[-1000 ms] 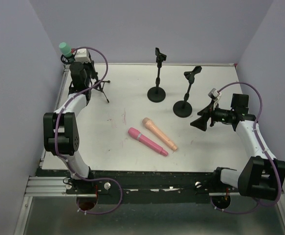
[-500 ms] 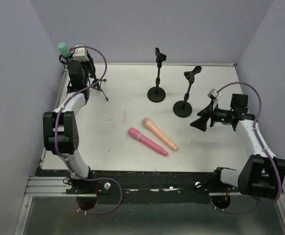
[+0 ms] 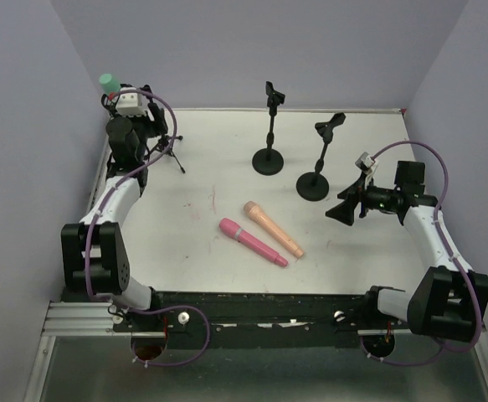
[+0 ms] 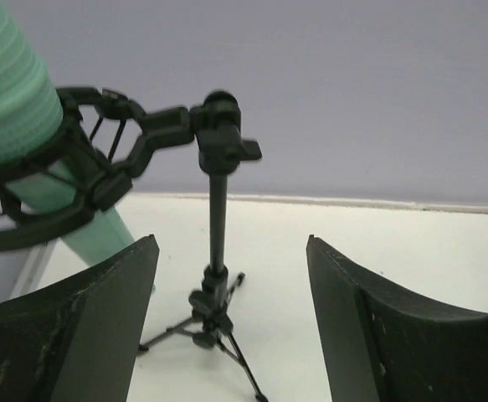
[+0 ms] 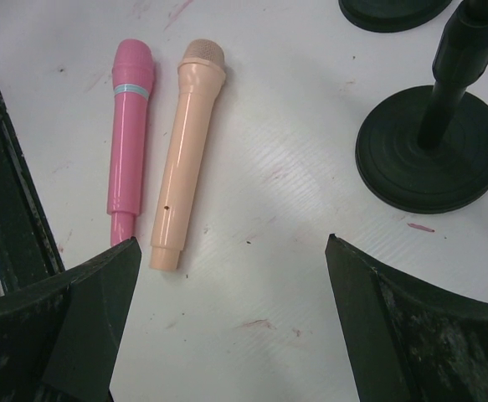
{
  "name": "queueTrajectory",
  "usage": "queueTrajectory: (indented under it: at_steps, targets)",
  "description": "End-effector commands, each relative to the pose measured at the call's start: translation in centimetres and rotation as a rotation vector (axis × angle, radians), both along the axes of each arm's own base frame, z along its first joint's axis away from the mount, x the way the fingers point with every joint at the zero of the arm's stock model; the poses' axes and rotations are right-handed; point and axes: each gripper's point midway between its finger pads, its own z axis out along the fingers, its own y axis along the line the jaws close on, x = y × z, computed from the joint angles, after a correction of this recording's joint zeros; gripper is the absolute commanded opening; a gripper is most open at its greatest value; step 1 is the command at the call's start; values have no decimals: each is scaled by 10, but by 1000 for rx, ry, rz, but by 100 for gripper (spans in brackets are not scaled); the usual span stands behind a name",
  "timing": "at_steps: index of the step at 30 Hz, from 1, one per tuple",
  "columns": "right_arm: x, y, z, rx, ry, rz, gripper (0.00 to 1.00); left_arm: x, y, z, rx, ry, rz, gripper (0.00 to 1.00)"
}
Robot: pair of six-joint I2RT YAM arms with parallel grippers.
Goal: Attach the microphones to the stand
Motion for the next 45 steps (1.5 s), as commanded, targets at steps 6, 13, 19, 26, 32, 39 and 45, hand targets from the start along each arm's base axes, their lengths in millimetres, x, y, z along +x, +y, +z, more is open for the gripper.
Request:
queueTrajectory:
  at_steps: [6,13,19,26,32,39,45]
  targets:
    - [-4,6,19,12,-67,44,100,-89,-23,-6,-245,74,-72,87]
    - [2,6,22,4,-126,79,100,-150,-39,22,-347,50,-137,98]
    - [26,7,46,25,-224,131,100,-206,-82,12,-342,136,-376,98]
    - [77,-1,69,22,-247,92,100,-253,-114,-29,-220,227,-496,98]
    - [114,-10,72,1,-253,18,100,-262,-127,-27,-181,217,-534,98]
    - [129,2,60,91,-222,79,99,-264,-129,-22,-202,214,-547,98]
    - [152,11,49,57,-233,88,93,-264,-130,-23,-210,219,-553,99]
